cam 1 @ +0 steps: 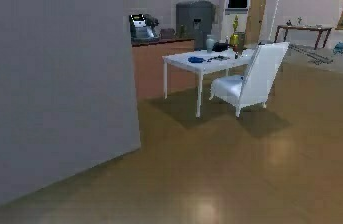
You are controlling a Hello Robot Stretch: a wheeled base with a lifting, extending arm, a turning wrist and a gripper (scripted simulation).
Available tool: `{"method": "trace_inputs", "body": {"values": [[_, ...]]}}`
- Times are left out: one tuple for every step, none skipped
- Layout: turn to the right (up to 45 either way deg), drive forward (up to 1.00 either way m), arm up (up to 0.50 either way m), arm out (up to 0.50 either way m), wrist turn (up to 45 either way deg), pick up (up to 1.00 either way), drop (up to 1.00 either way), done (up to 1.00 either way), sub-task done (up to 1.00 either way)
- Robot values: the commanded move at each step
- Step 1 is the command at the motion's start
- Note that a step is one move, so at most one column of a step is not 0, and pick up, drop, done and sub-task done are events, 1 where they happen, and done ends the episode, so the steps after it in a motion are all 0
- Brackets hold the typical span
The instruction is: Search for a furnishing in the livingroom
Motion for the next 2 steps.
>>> {"method": "trace_inputs", "body": {"values": [[-30.0,0.00,0.00,0.00,0.0,0.00,0.00,0.00,0.00],[0.0,0.30,0.00,0.00,0.0,0.00,0.00,0.00,0.00]]}}
